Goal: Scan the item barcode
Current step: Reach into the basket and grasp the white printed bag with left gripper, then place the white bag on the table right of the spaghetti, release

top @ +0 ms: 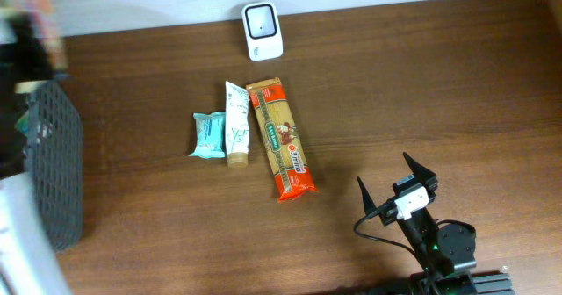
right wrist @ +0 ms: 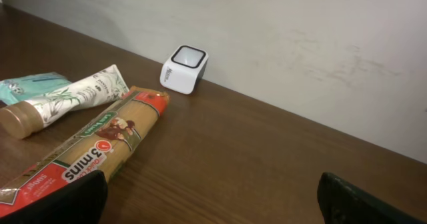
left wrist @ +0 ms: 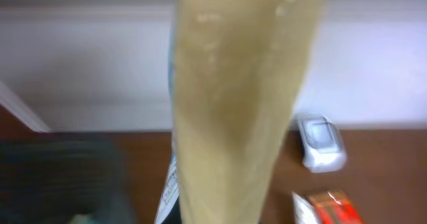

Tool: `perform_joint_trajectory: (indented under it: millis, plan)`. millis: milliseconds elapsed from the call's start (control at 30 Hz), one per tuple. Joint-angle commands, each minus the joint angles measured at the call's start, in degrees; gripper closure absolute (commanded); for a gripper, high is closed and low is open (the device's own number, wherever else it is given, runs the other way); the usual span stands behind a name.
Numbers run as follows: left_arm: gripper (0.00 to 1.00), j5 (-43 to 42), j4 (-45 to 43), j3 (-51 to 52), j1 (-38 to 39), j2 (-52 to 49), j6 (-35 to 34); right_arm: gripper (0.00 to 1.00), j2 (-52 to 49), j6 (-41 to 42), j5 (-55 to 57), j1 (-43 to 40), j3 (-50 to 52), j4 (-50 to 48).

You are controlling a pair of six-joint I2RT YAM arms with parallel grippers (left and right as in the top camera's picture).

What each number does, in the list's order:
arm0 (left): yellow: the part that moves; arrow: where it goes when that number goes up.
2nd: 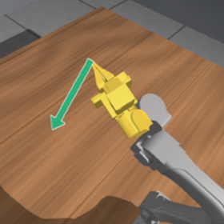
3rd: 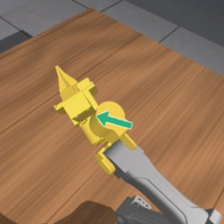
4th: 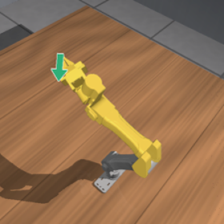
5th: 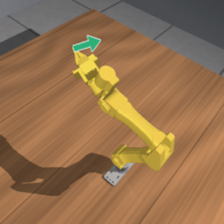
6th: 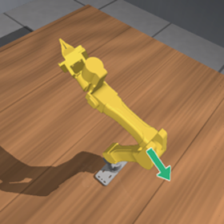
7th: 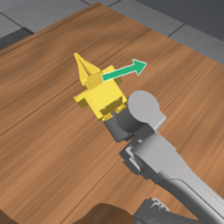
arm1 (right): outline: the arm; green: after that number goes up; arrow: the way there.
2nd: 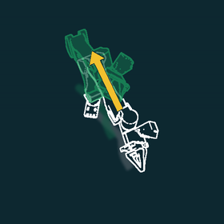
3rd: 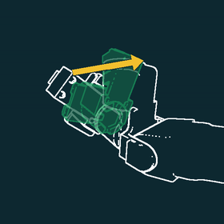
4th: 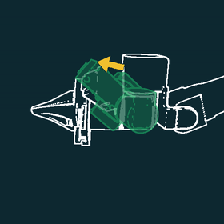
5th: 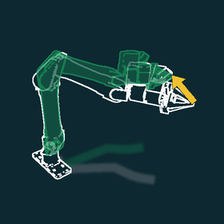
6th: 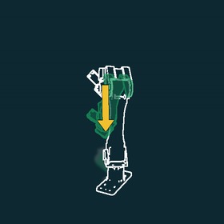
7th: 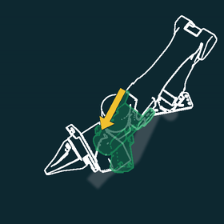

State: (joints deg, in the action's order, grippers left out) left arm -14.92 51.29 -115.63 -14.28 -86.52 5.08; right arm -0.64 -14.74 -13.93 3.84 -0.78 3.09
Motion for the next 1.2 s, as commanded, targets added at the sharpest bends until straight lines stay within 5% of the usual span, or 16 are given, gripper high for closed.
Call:
perform_joint_trajectory:
  millis: [0,100,233,600,667,733,1000,1167]
  plan:
    - [1.00,9.4,1.8,5.0,16.9,-3.1,2.6,0.02,0.3,0.8,0.5,-0.2,0.5,0.2]
    - [1.00,20.4,1.3,10.3,31.6,-9.3,3.6,0.01,0.3,0.8,0.5,-0.2,0.5,0.2]
    - [1.00,22.9,0.2,11.3,42.3,-19.9,3.6,0.01,0.3,0.8,0.5,-0.2,0.5,0.2]
    - [1.00,26.3,-2.7,11.3,58.2,-32.0,3.6,0.01,0.3,0.8,0.5,-0.2,0.5,0.2]
    - [0.64,27.6,-3.1,11.3,59.7,-32.4,3.6,0.01,0.3,0.8,0.5,-0.2,0.5,0.2]
    - [0.45,25.7,-3.3,11.3,60.7,-32.6,3.6,0.01,0.3,0.8,0.5,-0.2,0.4,0.2]
    - [0.46,22.3,-4.3,10.1,60.9,-32.6,3.6,0.01,0.3,0.8,0.5,-0.2,0.5,0.2]
    - [0.41,25.4,-1.0,-5.0,53.8,-31.4,3.5,0.02,0.3,0.8,0.5,-0.2,0.5,0.2]
